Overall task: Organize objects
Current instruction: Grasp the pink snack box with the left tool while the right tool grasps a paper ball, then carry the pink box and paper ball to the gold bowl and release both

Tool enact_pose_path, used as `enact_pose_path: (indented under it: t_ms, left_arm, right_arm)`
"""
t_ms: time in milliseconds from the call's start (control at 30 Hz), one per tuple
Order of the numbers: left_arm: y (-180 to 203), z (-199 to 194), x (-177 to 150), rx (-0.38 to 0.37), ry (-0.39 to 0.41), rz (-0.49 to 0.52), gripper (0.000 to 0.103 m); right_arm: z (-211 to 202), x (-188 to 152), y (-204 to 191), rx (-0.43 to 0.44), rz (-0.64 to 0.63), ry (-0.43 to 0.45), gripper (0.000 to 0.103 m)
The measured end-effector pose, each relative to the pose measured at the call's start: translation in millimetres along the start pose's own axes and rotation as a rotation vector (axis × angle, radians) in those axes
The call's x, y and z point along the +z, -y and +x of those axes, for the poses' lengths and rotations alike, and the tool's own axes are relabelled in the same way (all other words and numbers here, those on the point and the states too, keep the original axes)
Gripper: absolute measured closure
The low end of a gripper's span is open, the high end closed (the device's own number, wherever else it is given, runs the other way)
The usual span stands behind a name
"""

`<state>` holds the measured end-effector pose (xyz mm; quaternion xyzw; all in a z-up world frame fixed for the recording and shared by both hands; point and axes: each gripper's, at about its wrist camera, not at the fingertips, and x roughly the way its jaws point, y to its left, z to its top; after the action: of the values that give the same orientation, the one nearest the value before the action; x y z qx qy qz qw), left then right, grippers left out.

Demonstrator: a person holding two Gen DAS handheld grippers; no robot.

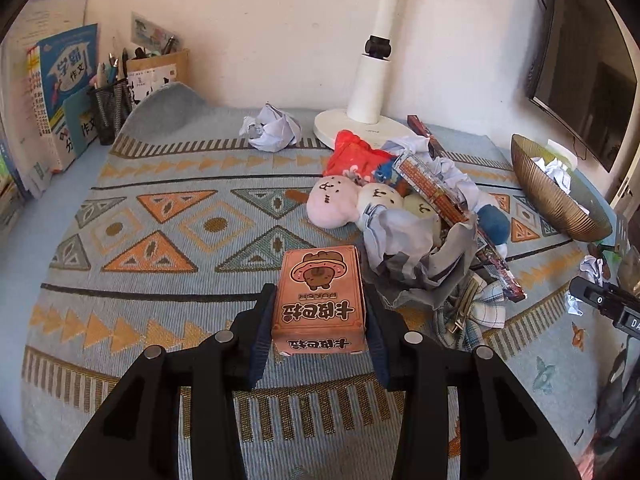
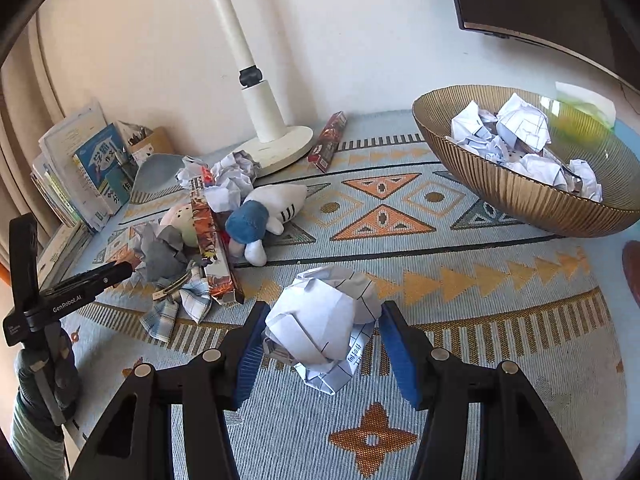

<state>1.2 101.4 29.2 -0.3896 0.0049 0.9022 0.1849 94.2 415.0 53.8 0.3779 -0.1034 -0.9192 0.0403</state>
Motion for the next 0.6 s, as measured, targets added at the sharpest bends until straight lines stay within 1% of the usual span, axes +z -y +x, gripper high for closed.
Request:
enact_pose_path:
  t_ms: [167, 267, 400, 433, 467, 500, 600]
  left_arm:
    - [7, 0, -3, 0.026, 0.005, 0.032, 0.065]
    - [10, 2, -4, 0.046, 0.0, 0.047, 0.065]
    - [11, -2, -4, 0.055, 0.006, 0.036, 0.065]
    - [10, -7, -3, 0.034, 0.008, 0.01, 0.065]
    - [11, -13, -2, -0.002, 0.009, -0.02, 0.065]
    - [15, -20, 0, -0.026, 0.019, -0.031, 0.065]
    - [48, -42, 13, -0.064, 0.071, 0.029, 0.065]
  right_arm:
    - [-1, 0, 7, 0.023, 0.026, 0.005, 0.048]
    - [0, 0, 4, 0.02, 0.021, 0.004, 0.048]
    - [-9, -1, 4, 0.03, 0.019, 0.036, 0.048]
    - [-13, -1, 5, 0.042, 0.023, 0.046, 0.048]
    - [-16, -1, 8, 0.055, 0.033, 0.051, 0.048]
    - [-21, -1, 12, 0.066, 0.05, 0.052, 0.048]
    - [-40, 3, 31, 0.073, 0.107, 0.065, 0.048]
